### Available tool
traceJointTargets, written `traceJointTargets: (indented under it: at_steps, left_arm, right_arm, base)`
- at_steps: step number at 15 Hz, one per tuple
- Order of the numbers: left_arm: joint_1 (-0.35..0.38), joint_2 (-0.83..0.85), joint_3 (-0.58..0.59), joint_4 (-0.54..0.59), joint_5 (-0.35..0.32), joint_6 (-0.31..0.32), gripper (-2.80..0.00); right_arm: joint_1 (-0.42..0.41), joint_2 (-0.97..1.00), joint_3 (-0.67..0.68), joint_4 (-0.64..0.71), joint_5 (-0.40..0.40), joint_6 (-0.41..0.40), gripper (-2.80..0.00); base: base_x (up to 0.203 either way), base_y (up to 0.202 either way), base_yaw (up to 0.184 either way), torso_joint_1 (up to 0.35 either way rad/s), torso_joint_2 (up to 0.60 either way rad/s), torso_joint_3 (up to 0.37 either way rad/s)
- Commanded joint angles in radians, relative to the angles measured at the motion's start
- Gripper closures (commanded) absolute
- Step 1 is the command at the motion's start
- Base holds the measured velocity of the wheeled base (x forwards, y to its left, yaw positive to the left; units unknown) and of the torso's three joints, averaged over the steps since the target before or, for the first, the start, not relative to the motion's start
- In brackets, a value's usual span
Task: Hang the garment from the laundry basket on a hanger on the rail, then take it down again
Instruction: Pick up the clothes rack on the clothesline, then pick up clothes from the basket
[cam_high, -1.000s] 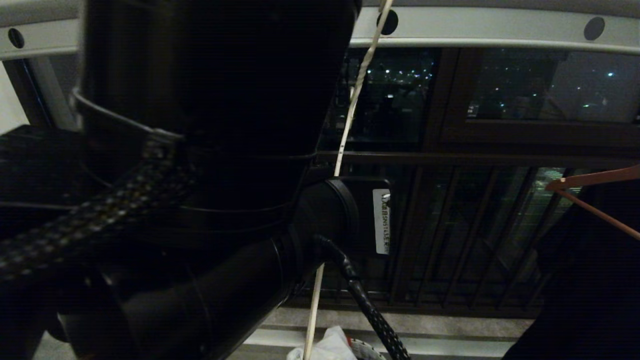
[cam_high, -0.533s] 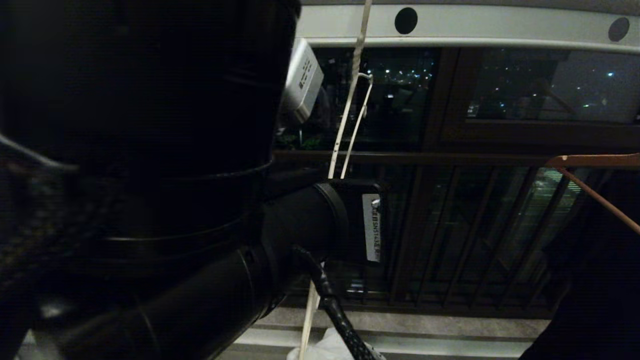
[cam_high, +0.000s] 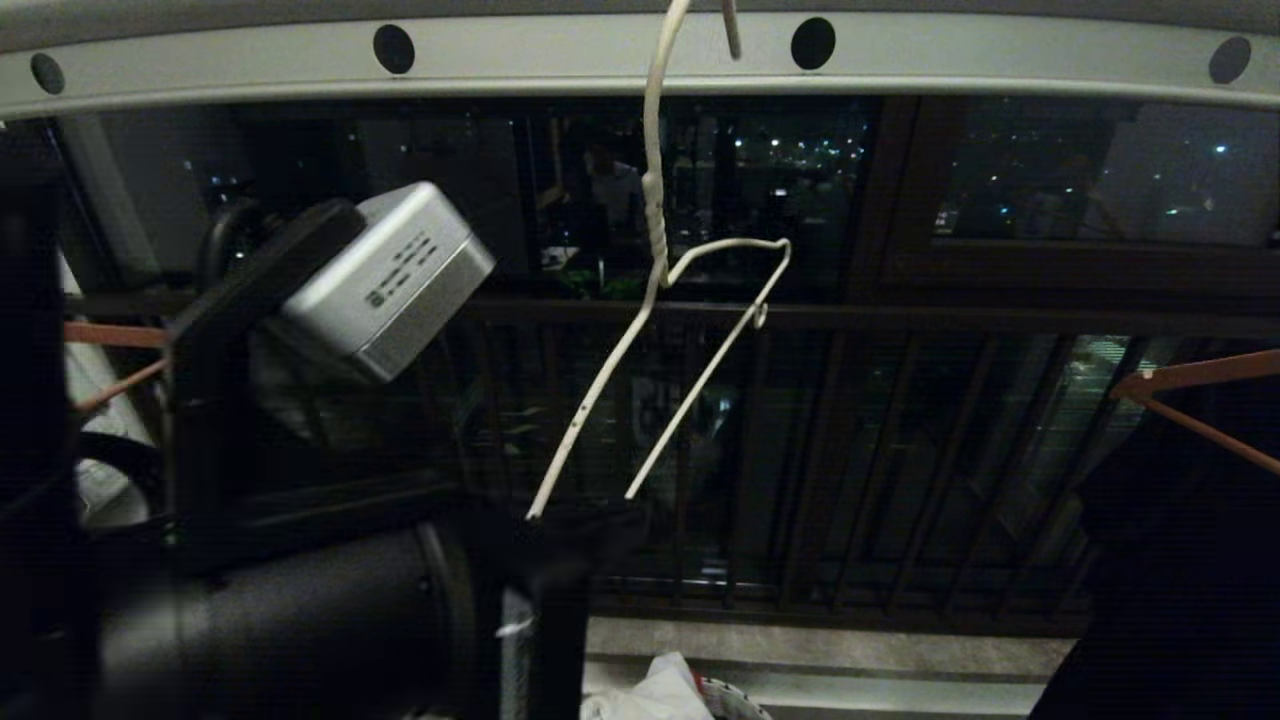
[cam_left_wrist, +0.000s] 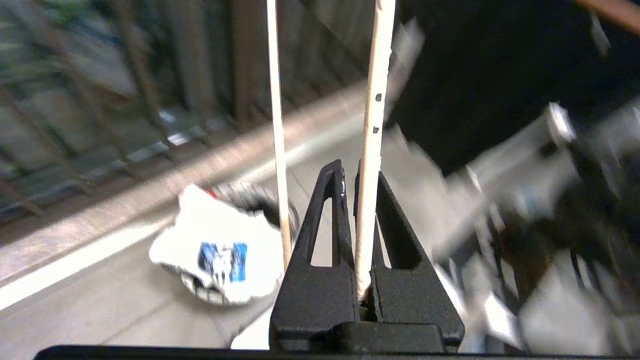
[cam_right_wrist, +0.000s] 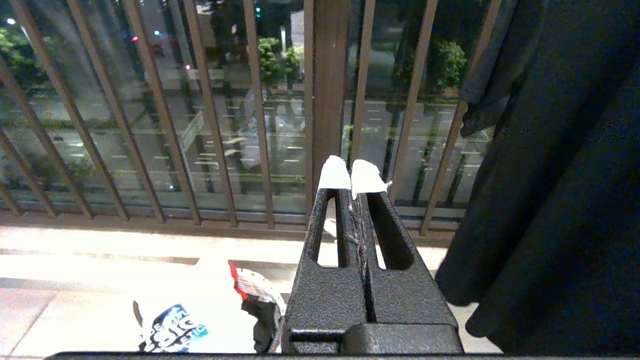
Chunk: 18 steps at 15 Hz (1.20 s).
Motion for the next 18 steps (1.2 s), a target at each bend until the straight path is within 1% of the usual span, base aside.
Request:
traceJointTargets:
  at_steps: [1,2,3,6,7,8,9,10,11,13,16,18]
  left_arm:
    - [0.055,-0.064,0.024,0.057,-0.091,0.029,0.0]
    - [0.102,-0.059,0.028,0.073,-0.136,0.054,0.0]
    - [0.149,-0.052,0.04,0.08,-0.202,0.092,0.0]
    - [0.315,-0.009,0.061,0.088,-0.367,0.215,0.0]
    - [0.374,0.022,0.063,0.089,-0.432,0.269,0.0]
    - [0.422,0.054,0.071,0.092,-0.503,0.348,0.0]
    - [0.447,0.073,0.09,0.099,-0.552,0.427,0.0]
    - [0.455,0.094,0.112,0.109,-0.58,0.486,0.0]
    - [0.459,0.104,0.121,0.112,-0.588,0.503,0.0]
    - [0.482,0.115,0.132,0.111,-0.607,0.506,0.0]
    - [0.532,0.096,0.137,0.111,-0.689,0.513,0.0]
    - [0.537,0.074,0.145,0.111,-0.705,0.528,0.0]
  right_arm:
    - [0.0,0.001,0.0,0.0,-0.001,0.0,0.0]
    - [0.0,0.001,0.0,0.0,-0.001,0.0,0.0]
    - [0.0,0.001,0.0,0.0,-0.001,0.0,0.0]
    - [0.0,0.001,0.0,0.0,-0.001,0.0,0.0]
    - [0.001,0.001,0.0,0.0,-0.001,0.0,0.0]
    - [0.001,0.001,0.0,0.0,-0.001,0.0,0.0]
    - [0.001,0.001,0.0,0.0,-0.001,0.0,0.0]
    - [0.001,0.001,0.0,0.0,-0.001,0.0,0.0]
    - [0.001,0.001,0.0,0.0,-0.001,0.0,0.0]
    - [0.0,0.001,0.0,0.0,-0.001,0.0,0.0]
    - [0.0,0.001,0.0,0.0,-0.001,0.0,0.0]
    - [0.0,0.001,0.0,0.0,-0.001,0.0,0.0]
  base:
    - [0.0,0.0,0.0,0.0,0.0,0.0]
    - [0.0,0.0,0.0,0.0,0.0,0.0]
    - [0.0,0.0,0.0,0.0,0.0,0.0]
    - [0.0,0.0,0.0,0.0,0.0,0.0]
    - [0.0,0.0,0.0,0.0,0.0,0.0]
    - [0.0,0.0,0.0,0.0,0.0,0.0]
    - [0.0,0.0,0.0,0.0,0.0,0.0]
    - [0.0,0.0,0.0,0.0,0.0,0.0]
    - [0.0,0.0,0.0,0.0,0.0,0.0]
    - [0.0,0.0,0.0,0.0,0.0,0.0]
    - [0.0,0.0,0.0,0.0,0.0,0.0]
    - [0.0,0.0,0.0,0.0,0.0,0.0]
